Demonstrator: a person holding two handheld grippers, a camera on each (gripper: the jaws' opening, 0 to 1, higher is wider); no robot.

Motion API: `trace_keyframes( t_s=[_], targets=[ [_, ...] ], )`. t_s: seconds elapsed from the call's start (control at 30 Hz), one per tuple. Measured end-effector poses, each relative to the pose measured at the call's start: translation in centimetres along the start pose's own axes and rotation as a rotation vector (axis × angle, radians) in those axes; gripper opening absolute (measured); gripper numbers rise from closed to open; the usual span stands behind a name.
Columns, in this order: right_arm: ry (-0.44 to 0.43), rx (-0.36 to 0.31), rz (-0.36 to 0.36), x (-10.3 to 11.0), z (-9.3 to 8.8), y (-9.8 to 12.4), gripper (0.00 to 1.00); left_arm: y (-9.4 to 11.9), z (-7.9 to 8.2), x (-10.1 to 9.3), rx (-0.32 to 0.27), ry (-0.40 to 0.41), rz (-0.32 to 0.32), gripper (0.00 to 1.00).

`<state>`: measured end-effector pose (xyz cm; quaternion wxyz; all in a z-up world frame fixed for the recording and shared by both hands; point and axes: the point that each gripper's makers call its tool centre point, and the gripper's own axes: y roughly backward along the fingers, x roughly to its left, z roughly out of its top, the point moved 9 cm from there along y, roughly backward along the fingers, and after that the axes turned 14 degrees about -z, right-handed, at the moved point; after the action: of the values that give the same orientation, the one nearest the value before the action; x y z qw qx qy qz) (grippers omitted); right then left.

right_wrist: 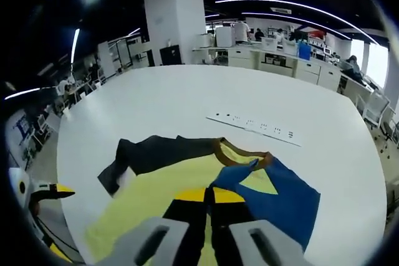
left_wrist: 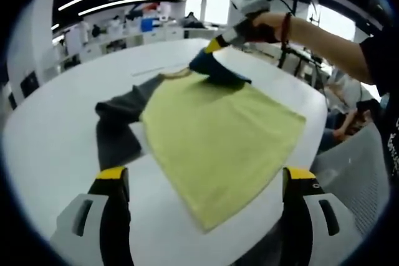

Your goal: Fold the garment on the visible template until the final outline fits inside the template.

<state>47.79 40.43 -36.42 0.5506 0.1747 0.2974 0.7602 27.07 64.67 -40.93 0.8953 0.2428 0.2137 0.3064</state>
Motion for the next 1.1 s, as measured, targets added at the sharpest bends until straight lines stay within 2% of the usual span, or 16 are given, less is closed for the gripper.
trace_keyframes(
  t_s=[0.57, 1.1],
  targets=[
    [0.027, -0.017, 0.061, 3.5, 0.9, -0.4, 0.0, 0.0, -0.5, 0.0, -0.003, 0.009, 0.001, 0.99],
    [0.073, -0.014, 0.111, 6.3, 0.6, -1.6, 0.0, 0.1, -1.1, 0.6, -0.007, 0.033, 0.008, 0.99]
  ],
)
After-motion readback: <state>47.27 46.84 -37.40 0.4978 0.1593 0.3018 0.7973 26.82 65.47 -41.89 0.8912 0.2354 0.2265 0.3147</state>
